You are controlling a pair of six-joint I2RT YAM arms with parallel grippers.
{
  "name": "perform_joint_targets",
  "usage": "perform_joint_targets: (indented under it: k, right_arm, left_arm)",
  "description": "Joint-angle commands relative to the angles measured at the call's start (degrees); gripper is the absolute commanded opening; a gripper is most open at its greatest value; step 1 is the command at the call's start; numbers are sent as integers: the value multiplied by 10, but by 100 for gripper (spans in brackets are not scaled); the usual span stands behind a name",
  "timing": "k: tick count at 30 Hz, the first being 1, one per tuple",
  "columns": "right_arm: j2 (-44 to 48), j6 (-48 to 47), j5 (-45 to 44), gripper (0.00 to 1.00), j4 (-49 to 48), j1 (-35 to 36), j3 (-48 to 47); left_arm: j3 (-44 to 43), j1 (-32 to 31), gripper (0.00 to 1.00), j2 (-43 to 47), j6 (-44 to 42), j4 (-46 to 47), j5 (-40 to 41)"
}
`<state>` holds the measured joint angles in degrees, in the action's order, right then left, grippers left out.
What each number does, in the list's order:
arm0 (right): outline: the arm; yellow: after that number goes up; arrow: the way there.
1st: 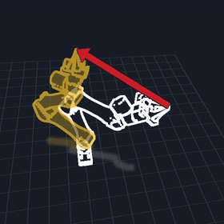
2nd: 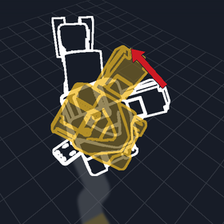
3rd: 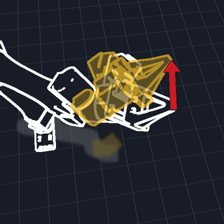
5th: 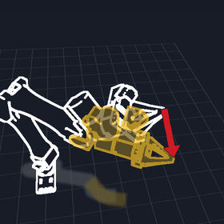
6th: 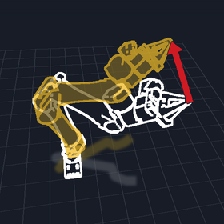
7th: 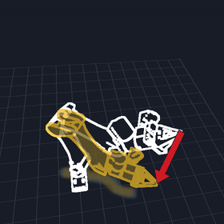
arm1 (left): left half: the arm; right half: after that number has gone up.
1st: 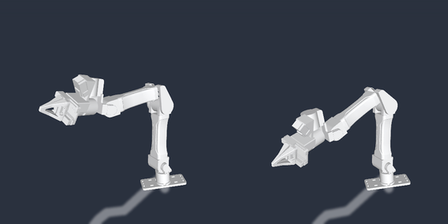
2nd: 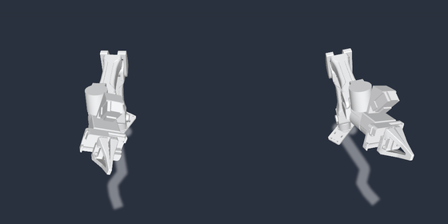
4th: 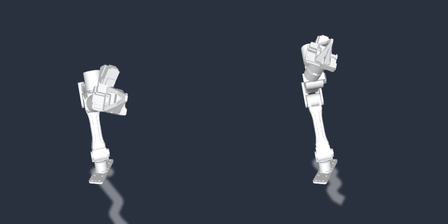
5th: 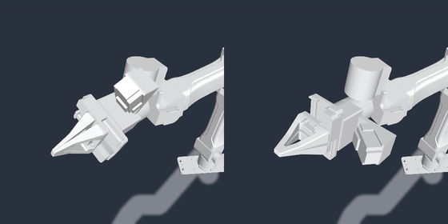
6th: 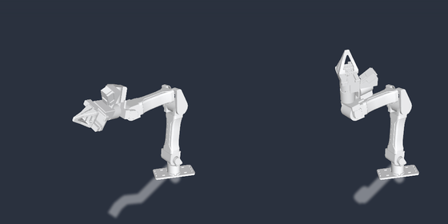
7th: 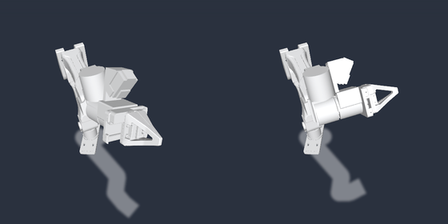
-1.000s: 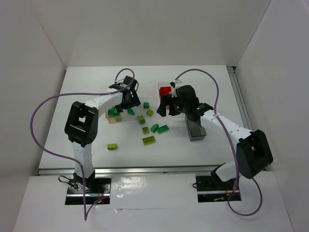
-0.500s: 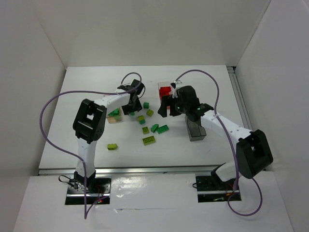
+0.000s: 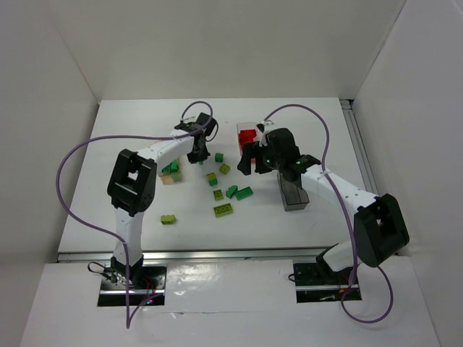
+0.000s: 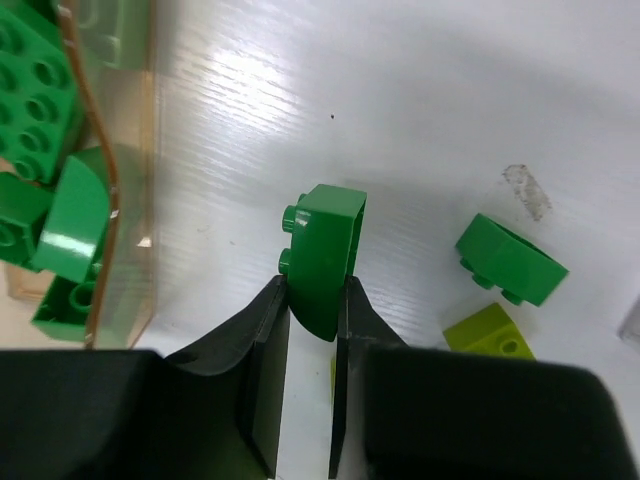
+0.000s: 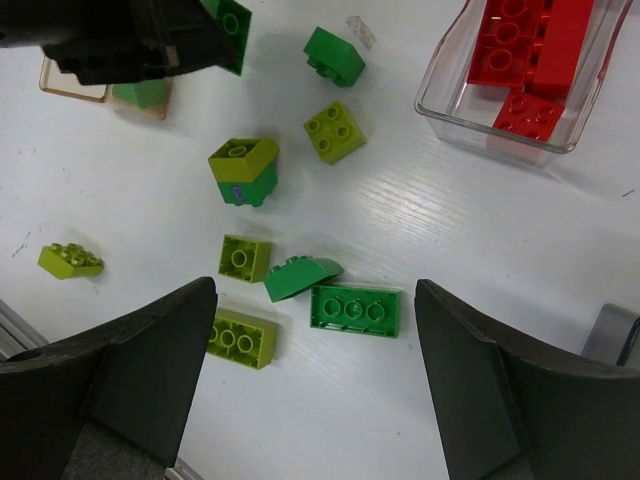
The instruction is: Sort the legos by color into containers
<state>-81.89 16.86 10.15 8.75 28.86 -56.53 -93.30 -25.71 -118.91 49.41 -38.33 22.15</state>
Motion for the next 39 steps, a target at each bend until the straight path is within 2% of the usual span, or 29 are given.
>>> perform_joint_targets:
  k: [1,16,18,20,21,22,24,25,29,34,35,36,39]
  right_arm:
    - [16,-6,7,87,-6,-4,7]
    - [0,-6,24,87,-16,-4,2]
    - [0,-6,24,87,-16,-4,2]
    - [-6,-6,24,87,-16,-4,2]
    - [-6,-6,24,87,-16,-4,2]
    - [-6,-6,24,87,-16,-4,-4]
    - [-6,-6,24,87,-16,-4,-4]
    - [-6,-6,24,87,-16,-4,-4]
    - [-6,-6,24,87,-16,-4,-4]
    - [0,1,19,87,-16,-4,1]
    - [0,6,19,87,-16,-4,1]
    - [6,6,11,87,-16,-4,1]
    - [19,6,-3,87,-10,-4,6]
  left_arm:
    - [-28,-3,24,65,-17,-12,40]
    - [32,74,25,141,-26,-32,90]
    - [45,91,26,141,-26,-27,75]
    - [52,97,34,141,-26,-22,69]
    - [52,97,41,134,-26,-22,69]
    - [52,104,61,134,-32,-22,63]
    - [52,104,70,127,-32,-22,56]
    - [52,104,73,127,-38,-22,50]
    - [52,68,73,155,-57,1,37]
    - [19,9,75,136,-98,37,-44]
    - [-1,1,78,122,-99,37,-56]
    - [-12,-13,87,109,-105,37,-62]
    - [-60,-33,100,49,-111,37,-69]
